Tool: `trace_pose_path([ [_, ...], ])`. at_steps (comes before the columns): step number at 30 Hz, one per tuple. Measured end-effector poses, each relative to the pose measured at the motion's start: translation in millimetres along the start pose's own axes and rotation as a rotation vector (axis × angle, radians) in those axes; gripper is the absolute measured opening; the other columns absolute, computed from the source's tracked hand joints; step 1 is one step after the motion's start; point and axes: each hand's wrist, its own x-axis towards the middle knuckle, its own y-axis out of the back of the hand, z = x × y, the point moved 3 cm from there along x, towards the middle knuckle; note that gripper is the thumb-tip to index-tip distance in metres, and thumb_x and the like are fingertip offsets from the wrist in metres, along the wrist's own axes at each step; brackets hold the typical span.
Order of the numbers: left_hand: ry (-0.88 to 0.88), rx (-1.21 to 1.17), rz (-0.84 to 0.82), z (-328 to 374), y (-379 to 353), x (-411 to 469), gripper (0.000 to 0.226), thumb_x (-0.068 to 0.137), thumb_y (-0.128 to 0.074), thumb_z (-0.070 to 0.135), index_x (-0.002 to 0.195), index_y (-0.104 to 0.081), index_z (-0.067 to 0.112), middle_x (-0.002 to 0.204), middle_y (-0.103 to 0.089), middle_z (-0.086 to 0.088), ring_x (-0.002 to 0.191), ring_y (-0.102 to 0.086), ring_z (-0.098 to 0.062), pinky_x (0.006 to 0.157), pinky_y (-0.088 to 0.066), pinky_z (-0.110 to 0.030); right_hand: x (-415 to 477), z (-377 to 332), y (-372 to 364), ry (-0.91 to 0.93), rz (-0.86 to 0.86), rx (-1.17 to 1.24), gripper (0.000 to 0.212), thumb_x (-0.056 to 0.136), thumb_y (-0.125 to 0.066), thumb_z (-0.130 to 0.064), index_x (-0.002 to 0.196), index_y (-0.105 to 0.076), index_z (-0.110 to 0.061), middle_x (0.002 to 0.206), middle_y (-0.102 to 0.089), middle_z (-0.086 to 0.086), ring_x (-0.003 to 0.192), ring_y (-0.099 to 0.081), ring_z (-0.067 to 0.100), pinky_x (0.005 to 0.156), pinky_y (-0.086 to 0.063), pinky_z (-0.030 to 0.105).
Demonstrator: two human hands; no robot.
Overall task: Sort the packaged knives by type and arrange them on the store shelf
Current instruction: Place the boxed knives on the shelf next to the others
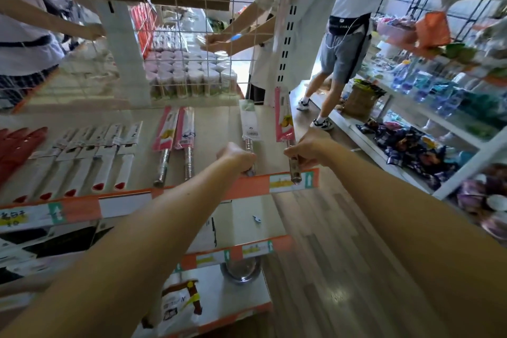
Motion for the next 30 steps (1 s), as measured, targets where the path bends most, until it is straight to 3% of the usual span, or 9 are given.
trace_pose_path([
  [2,-0.002,-0.009,0.022,2,0,1,0.02,0.089,-0.061,0.018,0.097,-0.059,-0.001,0.1,-0.066,-0.014,0.074,-0.061,-0.017,0.064,-0.051,-0.023,0,2,0,-0.013,-0.013,0.005,0.027,0.079,-0.074,-0.027,0.07,-0.055,-0.011,0.077,-0.067,0.007,0.072,-0.068,0.019,0.085,-0.057,0.035],
  [5,0.012,-0.077,0.054,4,0,3,0.017,0.087,-0.062,0.012,0.077,-0.051,0.004,0.099,-0.062,-0.015,0.094,-0.066,-0.024,0.084,-0.056,-0.034,2,2,0,-0.006,-0.018,-0.017,0.026,0.079,-0.075,-0.028,0.073,-0.058,-0.009,0.086,-0.069,0.01,0.082,-0.07,0.022,0.086,-0.056,0.036],
  [8,0.034,-0.063,0.048,1,-1,7,0.02,0.088,-0.062,0.013,0.075,-0.048,0.005,0.088,-0.056,-0.011,0.093,-0.064,-0.024,0.088,-0.055,-0.034,3,0,-2,-0.008,-0.038,-0.016,0.027,0.079,-0.074,-0.028,0.07,-0.056,-0.01,0.079,-0.066,0.008,0.081,-0.07,0.023,0.086,-0.057,0.037],
  [12,0.009,0.032,0.021,2,2,2,0.02,0.091,-0.06,0.021,0.098,-0.048,0.007,0.077,-0.045,-0.004,0.081,-0.052,-0.016,0.069,-0.048,-0.023,4,-2,-8,-0.008,-0.056,0.009,0.025,0.078,-0.075,-0.026,0.075,-0.059,-0.008,0.084,-0.068,0.009,0.08,-0.07,0.023,0.082,-0.058,0.037],
  [17,-0.031,0.149,0.008,4,4,-4,0.042,0.091,-0.06,0.027,0.123,-0.047,0.002,0.072,-0.038,-0.001,0.06,-0.037,-0.008,0.049,-0.033,-0.017,1,-4,-14,-0.035,-0.097,0.004,0.024,0.08,-0.074,-0.023,0.077,-0.055,-0.008,0.072,-0.061,0.005,0.056,-0.061,0.013,0.054,-0.054,0.023],
  [19,-0.03,0.163,0.005,4,5,-5,0.046,0.091,-0.06,0.028,0.127,-0.044,0.003,0.075,-0.04,-0.001,0.068,-0.043,-0.011,0.054,-0.037,-0.016,-1,-6,-14,-0.037,-0.085,0.003,0.025,0.079,-0.075,-0.022,0.074,-0.054,-0.01,0.073,-0.061,0.005,0.056,-0.06,0.013,0.052,-0.054,0.023],
  [23,-0.031,0.107,-0.009,1,12,-4,0.052,0.091,-0.059,0.031,0.129,-0.041,0.0,0.097,-0.046,-0.008,0.091,-0.047,-0.018,0.087,-0.046,-0.023,-7,-14,-13,0.002,-0.085,0.012,0.025,0.081,-0.073,-0.021,0.073,-0.051,-0.011,0.077,-0.06,0.005,0.06,-0.061,0.014,0.052,-0.055,0.023],
  [26,-0.046,0.111,0.003,1,26,-6,0.052,0.092,-0.055,0.035,0.127,-0.043,-0.001,0.093,-0.05,-0.009,0.082,-0.05,-0.018,0.077,-0.05,-0.028,-14,-26,-18,0.041,-0.099,-0.001,0.024,0.081,-0.073,-0.022,0.075,-0.053,-0.01,0.08,-0.063,0.007,0.071,-0.066,0.018,0.073,-0.059,0.031],
  [30,-0.077,0.122,0.058,-6,58,-15,0.052,0.093,-0.053,0.035,0.133,-0.044,0.003,0.113,-0.058,-0.015,0.086,-0.057,-0.021,0.066,-0.048,-0.027,-25,-49,-30,0.047,-0.148,0.033,0.021,0.081,-0.073,-0.018,0.082,-0.057,-0.004,0.076,-0.062,0.008,0.057,-0.061,0.014,0.052,-0.054,0.023],
])
